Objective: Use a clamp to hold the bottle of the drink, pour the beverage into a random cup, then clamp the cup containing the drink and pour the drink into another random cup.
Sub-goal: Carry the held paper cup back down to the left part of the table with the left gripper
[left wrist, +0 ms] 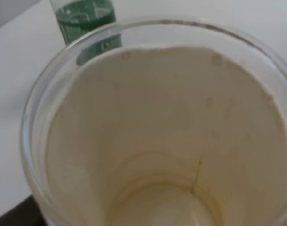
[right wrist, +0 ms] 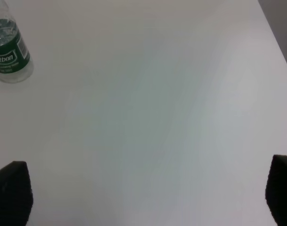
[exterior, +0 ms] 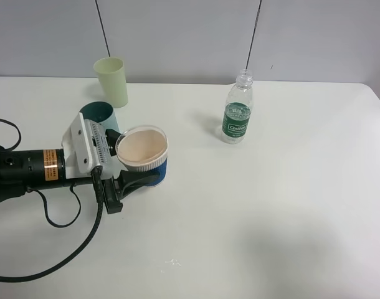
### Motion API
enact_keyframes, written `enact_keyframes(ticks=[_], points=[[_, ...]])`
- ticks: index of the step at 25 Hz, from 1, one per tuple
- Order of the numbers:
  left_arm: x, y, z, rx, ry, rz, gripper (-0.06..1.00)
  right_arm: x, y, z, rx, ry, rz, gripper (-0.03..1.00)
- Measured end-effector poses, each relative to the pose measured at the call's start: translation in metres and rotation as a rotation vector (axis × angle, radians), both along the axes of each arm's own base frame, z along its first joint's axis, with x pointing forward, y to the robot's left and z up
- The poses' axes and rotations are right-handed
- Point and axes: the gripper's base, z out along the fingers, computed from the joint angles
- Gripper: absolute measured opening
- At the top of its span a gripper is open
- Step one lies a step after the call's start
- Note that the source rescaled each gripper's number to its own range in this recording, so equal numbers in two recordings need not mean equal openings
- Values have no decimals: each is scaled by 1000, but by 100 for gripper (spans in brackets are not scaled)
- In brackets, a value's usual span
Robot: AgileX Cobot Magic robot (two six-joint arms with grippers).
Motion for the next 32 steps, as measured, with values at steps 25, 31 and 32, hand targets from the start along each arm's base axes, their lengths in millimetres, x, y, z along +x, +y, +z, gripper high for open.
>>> enact_keyframes(ticks=[25,31,32], points=[[-5,1,-39,47,69,-21,3,0,0,0,0,0,0,100],[-5,1,-41,37,76,-19,3,0,0,0,0,0,0,100],[-5,1,-41,36,76,-19,3,0,0,0,0,0,0,100]])
